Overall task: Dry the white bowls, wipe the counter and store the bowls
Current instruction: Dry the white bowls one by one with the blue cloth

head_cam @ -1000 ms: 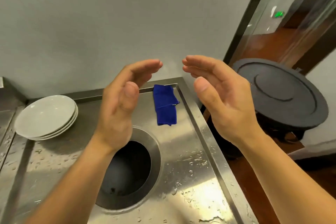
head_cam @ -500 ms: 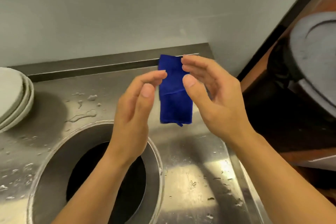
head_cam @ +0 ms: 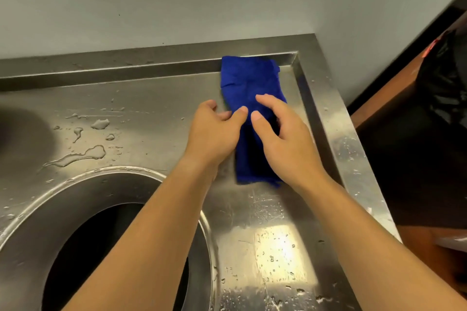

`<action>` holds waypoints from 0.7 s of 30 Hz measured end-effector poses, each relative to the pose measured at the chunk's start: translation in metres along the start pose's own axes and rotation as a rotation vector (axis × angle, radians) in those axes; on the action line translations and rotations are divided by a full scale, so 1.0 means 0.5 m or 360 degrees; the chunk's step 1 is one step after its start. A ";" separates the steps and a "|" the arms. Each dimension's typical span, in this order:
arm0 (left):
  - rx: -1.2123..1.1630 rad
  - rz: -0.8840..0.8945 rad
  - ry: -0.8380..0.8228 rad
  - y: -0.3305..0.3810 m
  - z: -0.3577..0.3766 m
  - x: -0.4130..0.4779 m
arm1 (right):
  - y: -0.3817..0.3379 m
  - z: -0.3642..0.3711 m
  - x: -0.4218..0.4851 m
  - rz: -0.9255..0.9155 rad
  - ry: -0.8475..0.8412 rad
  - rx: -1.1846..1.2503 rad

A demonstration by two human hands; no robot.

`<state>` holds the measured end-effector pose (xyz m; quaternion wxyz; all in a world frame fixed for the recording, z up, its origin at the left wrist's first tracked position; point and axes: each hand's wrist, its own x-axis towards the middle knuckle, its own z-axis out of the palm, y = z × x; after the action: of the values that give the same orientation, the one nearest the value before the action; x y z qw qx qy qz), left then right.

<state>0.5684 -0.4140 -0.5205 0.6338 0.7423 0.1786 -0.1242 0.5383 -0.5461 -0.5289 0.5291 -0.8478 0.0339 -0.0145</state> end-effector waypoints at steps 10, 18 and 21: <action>-0.0461 0.0567 -0.0085 0.107 -0.042 -0.162 | -0.134 -0.060 -0.056 -0.0155 -0.0010 0.0647; -0.0489 0.0749 -0.0215 0.237 -0.285 -0.443 | -0.439 -0.068 -0.210 -0.0589 -0.0171 0.0520; -0.0459 0.0797 -0.0021 0.274 -0.390 -0.563 | -0.557 -0.016 -0.281 -0.0709 -0.0308 0.0550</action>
<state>0.3634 -0.2703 -0.2496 0.7448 0.6647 0.0015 0.0581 0.4092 -0.4209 -0.2737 0.6502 -0.7291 -0.2064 -0.0549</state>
